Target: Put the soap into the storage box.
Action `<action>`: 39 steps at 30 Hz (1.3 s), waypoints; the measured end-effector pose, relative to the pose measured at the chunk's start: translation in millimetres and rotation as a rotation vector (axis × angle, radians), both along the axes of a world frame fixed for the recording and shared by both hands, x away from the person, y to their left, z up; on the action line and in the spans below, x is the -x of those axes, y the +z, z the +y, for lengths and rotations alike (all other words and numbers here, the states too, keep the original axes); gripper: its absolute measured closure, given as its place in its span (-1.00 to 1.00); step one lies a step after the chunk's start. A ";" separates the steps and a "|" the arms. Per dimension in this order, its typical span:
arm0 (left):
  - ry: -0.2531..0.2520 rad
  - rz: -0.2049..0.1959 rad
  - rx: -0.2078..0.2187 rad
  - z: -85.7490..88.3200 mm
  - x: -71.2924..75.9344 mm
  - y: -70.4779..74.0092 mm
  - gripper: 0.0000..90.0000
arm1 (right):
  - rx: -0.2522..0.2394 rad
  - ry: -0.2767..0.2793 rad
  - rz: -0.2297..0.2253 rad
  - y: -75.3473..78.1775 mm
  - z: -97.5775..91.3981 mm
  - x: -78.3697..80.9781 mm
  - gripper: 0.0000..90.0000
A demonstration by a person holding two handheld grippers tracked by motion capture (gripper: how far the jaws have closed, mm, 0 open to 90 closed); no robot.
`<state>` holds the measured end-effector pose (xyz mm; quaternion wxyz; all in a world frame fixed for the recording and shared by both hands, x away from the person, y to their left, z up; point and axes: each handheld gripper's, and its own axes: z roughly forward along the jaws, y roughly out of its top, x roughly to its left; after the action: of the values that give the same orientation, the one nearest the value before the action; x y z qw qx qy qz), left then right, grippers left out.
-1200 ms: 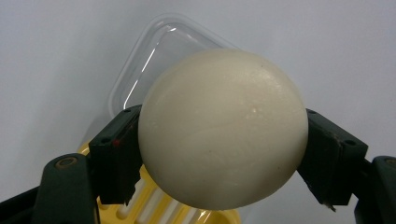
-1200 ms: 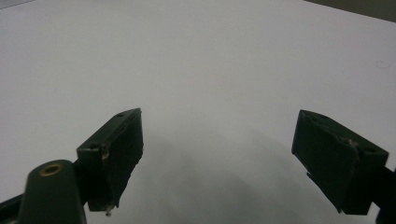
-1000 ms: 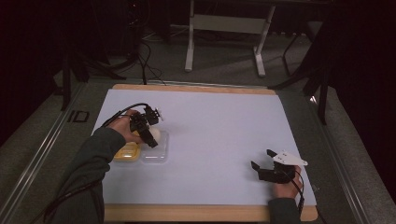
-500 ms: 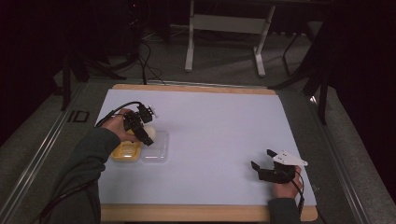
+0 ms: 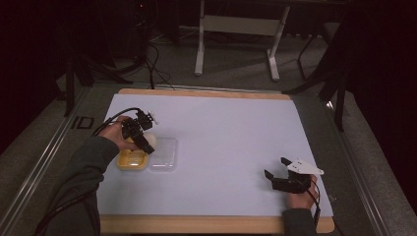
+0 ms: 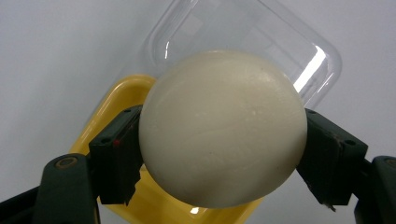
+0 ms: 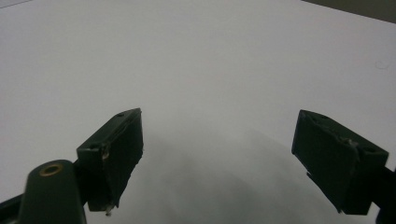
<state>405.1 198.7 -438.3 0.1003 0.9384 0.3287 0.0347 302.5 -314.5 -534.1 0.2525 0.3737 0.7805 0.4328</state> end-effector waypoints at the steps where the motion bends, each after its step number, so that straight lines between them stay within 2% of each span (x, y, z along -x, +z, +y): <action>1: 0.006 0.002 0.003 0.7 0.3 -0.3 -0.46 | 0.001 0.001 -0.001 0.0 -0.1 0.0 -0.64; 17: 0.051 0.014 -0.013 22.1 1.8 -5.4 -0.46 | 0.001 0.001 -0.001 0.0 0.0 0.0 -0.64; 22: 0.061 0.031 -0.026 26.4 2.4 -8.8 -0.46 | 0.001 0.000 -0.001 0.0 0.1 0.0 -0.64; 36: 0.073 0.066 -0.069 33.3 2.9 -27.9 -0.46 | 0.003 0.001 -0.001 0.0 0.2 0.0 -0.64; 39: 0.082 0.062 -0.085 33.2 2.1 -32.6 -0.46 | 0.002 0.001 -0.001 0.0 0.2 0.0 -0.64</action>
<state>403.1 231.9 -471.0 0.0487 0.9281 0.3683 0.0235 302.5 -314.3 -534.2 0.2532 0.3729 0.7811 0.4321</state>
